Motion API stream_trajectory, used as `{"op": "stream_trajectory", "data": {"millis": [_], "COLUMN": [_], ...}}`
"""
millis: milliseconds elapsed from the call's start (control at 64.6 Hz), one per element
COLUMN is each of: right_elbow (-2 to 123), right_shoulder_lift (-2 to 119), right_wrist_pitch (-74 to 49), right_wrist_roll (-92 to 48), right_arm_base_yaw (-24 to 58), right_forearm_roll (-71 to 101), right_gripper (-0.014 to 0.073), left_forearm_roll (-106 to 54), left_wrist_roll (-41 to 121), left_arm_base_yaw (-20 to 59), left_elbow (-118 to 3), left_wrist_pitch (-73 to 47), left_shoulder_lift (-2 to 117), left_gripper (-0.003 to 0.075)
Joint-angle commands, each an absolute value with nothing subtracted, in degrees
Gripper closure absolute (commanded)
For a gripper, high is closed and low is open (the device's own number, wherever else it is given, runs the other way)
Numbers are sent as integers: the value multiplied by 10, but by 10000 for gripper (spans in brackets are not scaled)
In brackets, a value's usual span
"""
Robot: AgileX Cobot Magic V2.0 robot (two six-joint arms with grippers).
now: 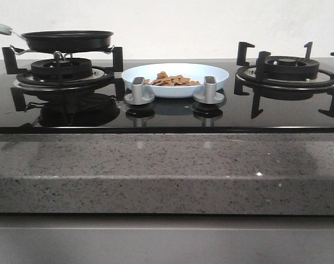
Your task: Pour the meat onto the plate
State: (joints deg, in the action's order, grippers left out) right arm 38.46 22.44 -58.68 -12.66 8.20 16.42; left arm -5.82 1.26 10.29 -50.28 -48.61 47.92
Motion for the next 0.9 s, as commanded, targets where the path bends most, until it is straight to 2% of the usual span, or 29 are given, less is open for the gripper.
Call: {"op": "stream_trajectory", "data": {"millis": [0, 217, 418, 588, 882], "right_elbow": [397, 397, 397, 397, 397], "right_shoulder_lift": [228, 228, 228, 228, 228], "right_wrist_pitch": [-554, -555, -555, -555, -555], "right_wrist_roll": [-128, -128, -128, -128, -128], "right_arm_base_yaw": [79, 79, 79, 79, 79], "right_forearm_roll": [178, 178, 178, 178, 178], "right_gripper": [708, 708, 708, 708, 708], "left_forearm_roll": [-49, -38, -64, -68, -21], "left_wrist_roll": [16, 16, 12, 12, 12], "left_arm_base_yaw": [103, 53, 14, 11, 11], "left_elbow": [-509, -392, -263, -173, -17], "left_wrist_pitch": [-435, -322, -277, -211, 6], "left_shoulder_lift": [451, 300, 156, 85, -14], "left_gripper": [741, 741, 741, 741, 741]}}
